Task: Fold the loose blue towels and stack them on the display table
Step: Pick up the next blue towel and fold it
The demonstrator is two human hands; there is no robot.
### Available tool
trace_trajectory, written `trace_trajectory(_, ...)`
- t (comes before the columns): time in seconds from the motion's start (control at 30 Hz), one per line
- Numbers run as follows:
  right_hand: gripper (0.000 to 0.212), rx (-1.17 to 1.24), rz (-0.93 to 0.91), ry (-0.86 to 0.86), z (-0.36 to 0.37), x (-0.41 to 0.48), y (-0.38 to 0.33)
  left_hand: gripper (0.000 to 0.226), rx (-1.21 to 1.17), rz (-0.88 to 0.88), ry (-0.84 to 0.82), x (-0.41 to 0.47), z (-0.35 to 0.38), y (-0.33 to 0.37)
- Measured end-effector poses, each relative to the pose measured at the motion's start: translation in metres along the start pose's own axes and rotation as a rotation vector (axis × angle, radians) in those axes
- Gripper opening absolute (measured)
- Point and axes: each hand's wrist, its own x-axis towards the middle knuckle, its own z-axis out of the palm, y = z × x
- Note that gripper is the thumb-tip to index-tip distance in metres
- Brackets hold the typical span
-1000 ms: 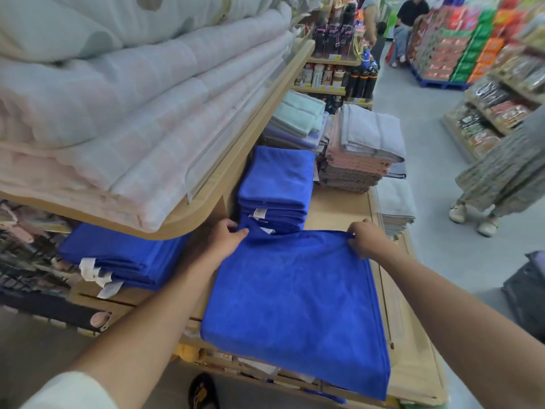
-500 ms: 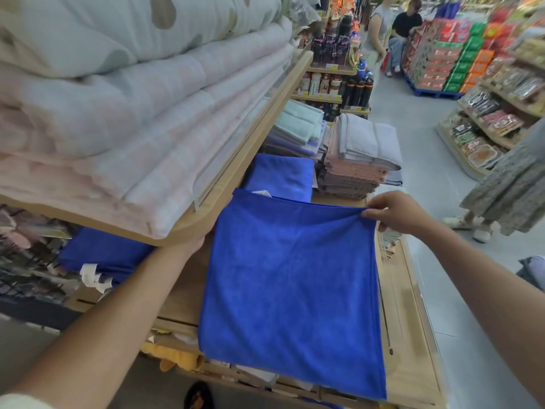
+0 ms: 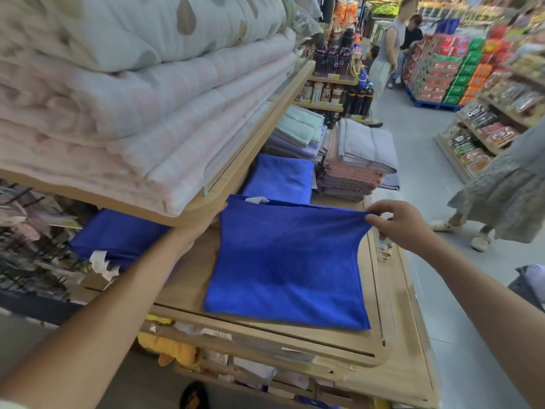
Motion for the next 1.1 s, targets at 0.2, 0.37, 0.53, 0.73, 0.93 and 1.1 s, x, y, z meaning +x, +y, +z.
trace_trajectory(0.2, 0.024, -0.102, -0.117, -0.222, 0.020, -0.085, 0.016, 0.026, 0.459, 0.174, -0.044, -0.061, -0.035, -0.046)
trace_trajectory(0.37, 0.010, -0.455, -0.162, -0.551, 0.057, -0.131, 0.033, 0.027, 0.823, 0.074, -0.265, -0.106, -0.048, -0.097)
trace_trajectory(0.53, 0.042, -0.511, -0.153, -0.327, 0.070, -0.124, 0.015, 0.025, 0.946, 0.204, -0.148, -0.106, -0.038, -0.100)
trace_trajectory(0.73, 0.045, -0.227, -0.203, -0.178, 0.174, -0.079, -0.039, 0.037, 0.947, 0.447, -0.170, -0.068, 0.067, -0.096)
trace_trajectory(0.93, 0.068, -0.389, -0.083, -0.187, 0.222, -0.074, -0.025, 0.065, 1.327, 0.236, -0.238, -0.057, 0.078, -0.134)
trace_trajectory(1.1, 0.088, -0.478, 0.034, -0.124, 0.204, -0.084, 0.016, 0.092, 1.368, 0.166, -0.176, -0.054, 0.052, -0.142)
